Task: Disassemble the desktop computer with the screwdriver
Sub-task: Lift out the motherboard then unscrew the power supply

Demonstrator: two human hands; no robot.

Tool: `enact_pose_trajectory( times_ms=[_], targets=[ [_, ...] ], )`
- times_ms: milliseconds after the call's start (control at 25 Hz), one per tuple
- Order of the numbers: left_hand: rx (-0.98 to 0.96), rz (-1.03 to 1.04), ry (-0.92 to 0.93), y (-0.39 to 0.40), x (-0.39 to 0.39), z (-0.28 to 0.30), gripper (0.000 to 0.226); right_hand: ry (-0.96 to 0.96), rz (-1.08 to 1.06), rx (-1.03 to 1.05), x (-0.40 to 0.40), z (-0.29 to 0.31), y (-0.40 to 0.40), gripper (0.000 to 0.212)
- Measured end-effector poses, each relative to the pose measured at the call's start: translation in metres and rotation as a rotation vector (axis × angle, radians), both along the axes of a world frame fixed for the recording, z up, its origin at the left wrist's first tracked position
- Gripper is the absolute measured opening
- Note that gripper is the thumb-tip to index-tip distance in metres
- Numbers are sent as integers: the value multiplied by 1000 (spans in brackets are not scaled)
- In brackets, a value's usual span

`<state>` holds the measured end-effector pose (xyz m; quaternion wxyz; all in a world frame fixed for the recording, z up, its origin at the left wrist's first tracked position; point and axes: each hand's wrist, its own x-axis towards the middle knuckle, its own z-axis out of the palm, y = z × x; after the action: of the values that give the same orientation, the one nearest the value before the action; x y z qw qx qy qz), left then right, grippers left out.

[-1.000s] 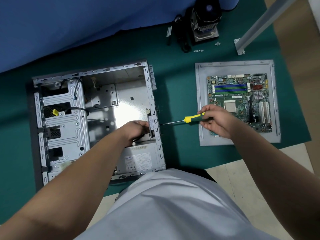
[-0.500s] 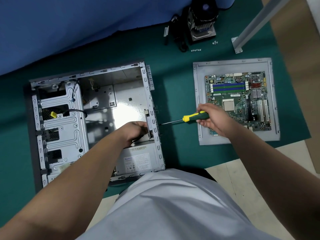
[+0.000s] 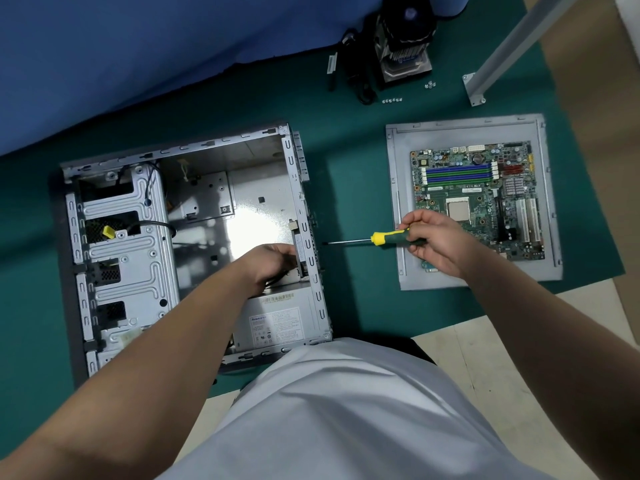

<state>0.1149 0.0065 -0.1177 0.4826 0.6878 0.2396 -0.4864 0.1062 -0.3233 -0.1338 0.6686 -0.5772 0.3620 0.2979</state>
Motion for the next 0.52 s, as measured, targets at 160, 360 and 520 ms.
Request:
enact_pose_trajectory(
  times_ms=[160,360,520],
  targets=[
    [8,-7,1,0,1,1,49,-21,-90,-40,-3,0,-5,29],
    [-7,-3,1,1,0,0,43,-161,-180,-168,-13,-8,28,23],
    [-30,-26,-9,-1,1,0,42,-220,85,-510,-22,-17,57,19]
  ],
)
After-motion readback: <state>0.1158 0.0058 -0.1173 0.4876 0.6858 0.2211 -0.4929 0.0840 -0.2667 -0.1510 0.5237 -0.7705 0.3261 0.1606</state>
